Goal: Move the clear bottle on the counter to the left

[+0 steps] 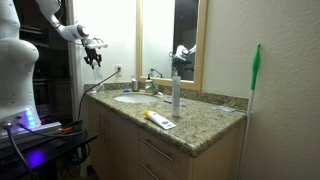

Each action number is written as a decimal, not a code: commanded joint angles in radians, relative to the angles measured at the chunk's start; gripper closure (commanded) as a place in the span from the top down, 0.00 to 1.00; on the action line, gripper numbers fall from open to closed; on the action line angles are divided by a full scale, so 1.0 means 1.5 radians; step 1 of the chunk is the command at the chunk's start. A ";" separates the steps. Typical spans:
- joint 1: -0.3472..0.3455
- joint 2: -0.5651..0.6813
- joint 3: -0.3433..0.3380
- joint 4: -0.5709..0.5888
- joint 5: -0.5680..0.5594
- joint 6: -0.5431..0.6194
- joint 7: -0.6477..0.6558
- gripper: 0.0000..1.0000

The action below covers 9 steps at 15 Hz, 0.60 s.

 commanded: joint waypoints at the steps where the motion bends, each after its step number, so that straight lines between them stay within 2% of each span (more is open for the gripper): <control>1: 0.033 0.003 -0.064 0.012 0.010 -0.005 -0.010 0.60; 3: 0.025 0.005 -0.102 0.026 0.041 -0.008 -0.051 0.60; 4: 0.024 0.005 -0.107 0.028 0.045 -0.009 -0.054 0.35; 5: 0.027 0.006 -0.097 0.009 0.009 0.010 -0.028 0.35; 9: 0.032 0.017 -0.111 -0.043 0.002 0.037 -0.014 0.35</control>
